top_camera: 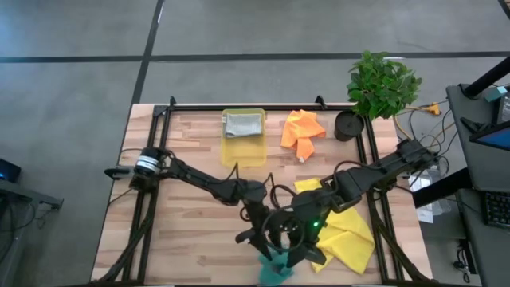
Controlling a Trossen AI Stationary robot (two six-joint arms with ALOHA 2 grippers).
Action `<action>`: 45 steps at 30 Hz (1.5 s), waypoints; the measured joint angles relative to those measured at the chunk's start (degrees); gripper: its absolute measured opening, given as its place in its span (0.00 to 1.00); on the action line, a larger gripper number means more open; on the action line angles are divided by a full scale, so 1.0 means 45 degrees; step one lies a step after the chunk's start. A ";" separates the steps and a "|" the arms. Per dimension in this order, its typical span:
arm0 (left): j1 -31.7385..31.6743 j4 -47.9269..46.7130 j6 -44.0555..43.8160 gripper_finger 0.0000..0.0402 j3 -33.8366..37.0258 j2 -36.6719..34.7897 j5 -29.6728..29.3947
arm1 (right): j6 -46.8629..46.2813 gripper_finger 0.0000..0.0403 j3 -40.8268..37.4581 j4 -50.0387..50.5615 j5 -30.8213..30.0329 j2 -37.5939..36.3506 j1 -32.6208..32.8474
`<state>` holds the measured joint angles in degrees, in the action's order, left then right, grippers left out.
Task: Fold microfiber towels
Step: Fold the light blue microfiber cloth
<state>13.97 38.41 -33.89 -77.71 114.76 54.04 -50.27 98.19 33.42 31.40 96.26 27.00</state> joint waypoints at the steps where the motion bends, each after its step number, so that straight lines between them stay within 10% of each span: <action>1: 0.0028 0.0036 -0.0244 0.45 0.0023 0.0108 0.0351 | 0.0062 0.02 0.0000 0.0370 -0.0017 -0.0093 -0.0002; 17: 0.0361 0.0029 -0.0661 0.45 0.0603 0.0198 0.0692 | 0.0859 0.02 -0.0010 0.2950 -0.2333 -0.1426 -0.0102; 45: 0.0249 -0.5262 0.1876 0.45 0.0627 0.0198 -0.7673 | 0.0929 0.02 -0.0010 0.2925 -0.2323 -0.1898 -0.0109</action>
<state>15.09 14.73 -25.45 -74.89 115.66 19.51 -46.09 98.15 46.59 20.95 87.72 26.51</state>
